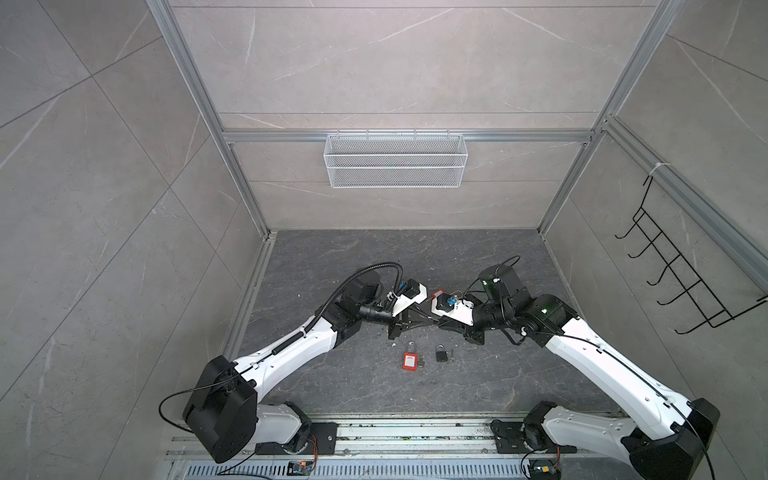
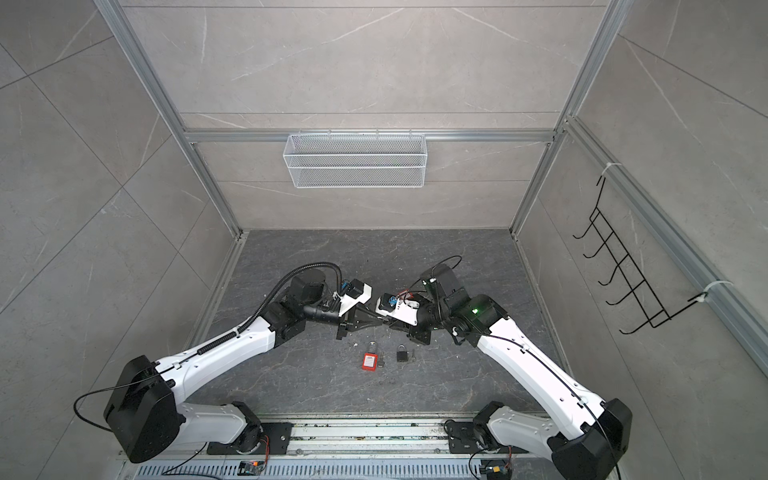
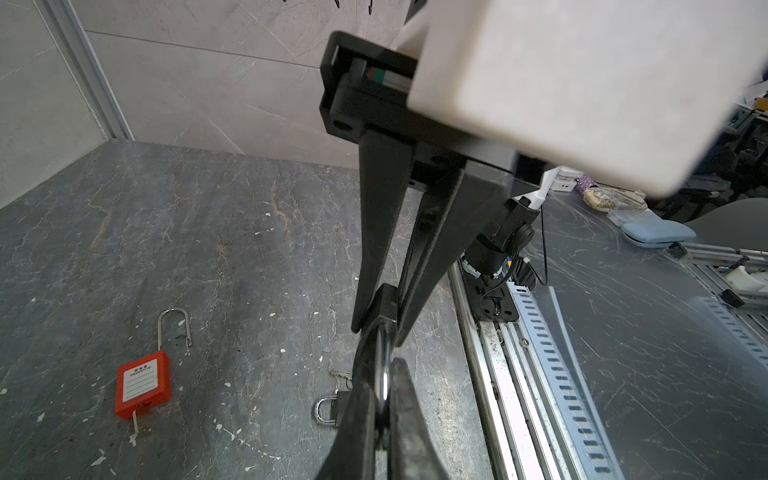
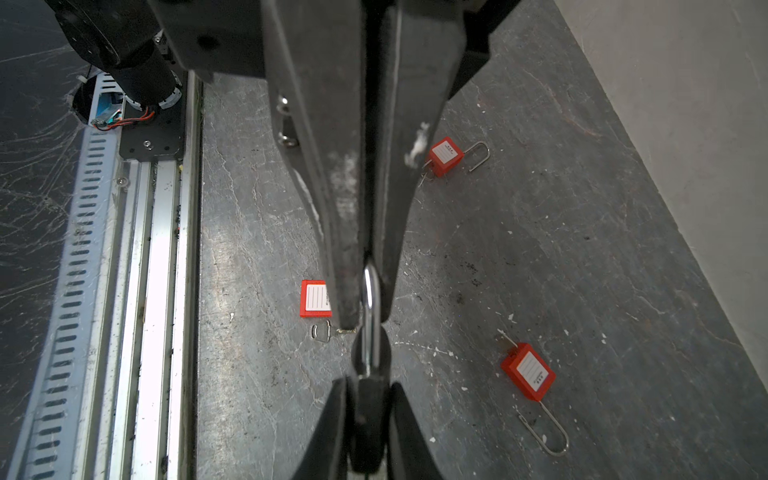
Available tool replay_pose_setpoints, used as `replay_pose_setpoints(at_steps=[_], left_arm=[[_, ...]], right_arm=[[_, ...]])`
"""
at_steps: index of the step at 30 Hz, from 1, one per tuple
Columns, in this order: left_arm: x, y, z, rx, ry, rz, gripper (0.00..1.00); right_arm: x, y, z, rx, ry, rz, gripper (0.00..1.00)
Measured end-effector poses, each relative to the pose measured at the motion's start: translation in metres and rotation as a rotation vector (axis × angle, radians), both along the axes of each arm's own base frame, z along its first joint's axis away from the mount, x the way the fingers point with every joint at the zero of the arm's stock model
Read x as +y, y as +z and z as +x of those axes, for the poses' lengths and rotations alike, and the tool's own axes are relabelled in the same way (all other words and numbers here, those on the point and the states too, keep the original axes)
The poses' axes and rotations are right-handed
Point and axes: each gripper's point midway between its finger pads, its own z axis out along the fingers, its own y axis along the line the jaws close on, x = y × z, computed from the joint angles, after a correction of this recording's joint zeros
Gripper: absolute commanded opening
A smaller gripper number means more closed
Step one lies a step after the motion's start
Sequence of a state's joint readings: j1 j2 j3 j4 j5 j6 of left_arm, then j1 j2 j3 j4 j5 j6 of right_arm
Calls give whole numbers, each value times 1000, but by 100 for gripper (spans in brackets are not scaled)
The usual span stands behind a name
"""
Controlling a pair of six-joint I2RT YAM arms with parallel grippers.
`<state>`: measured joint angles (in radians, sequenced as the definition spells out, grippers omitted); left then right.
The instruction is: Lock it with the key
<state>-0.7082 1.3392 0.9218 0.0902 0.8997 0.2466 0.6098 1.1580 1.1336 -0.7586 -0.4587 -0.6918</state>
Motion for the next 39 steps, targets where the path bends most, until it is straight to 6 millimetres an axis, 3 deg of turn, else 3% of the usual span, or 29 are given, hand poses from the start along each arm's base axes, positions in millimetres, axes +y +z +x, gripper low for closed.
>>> replay_pose_setpoints(at_steps=[3, 8, 12, 24, 36, 39], left_arm=[[0, 0, 0, -1, 0, -1, 0], [3, 3, -2, -45, 5, 5, 23], [8, 6, -5, -90, 4, 19, 26], [13, 2, -14, -104, -24, 59, 24], [10, 3, -17, -111, -45, 66, 1], [10, 4, -18, -111, -52, 68, 0]], right_arm=[[0, 0, 0, 2, 2, 3, 6], [1, -1, -4, 21, 13, 6, 5], [-1, -5, -12, 64, 24, -6, 5], [1, -8, -17, 123, 41, -18, 3], [1, -3, -23, 159, 56, -17, 0], [1, -2, -25, 174, 61, -18, 0]])
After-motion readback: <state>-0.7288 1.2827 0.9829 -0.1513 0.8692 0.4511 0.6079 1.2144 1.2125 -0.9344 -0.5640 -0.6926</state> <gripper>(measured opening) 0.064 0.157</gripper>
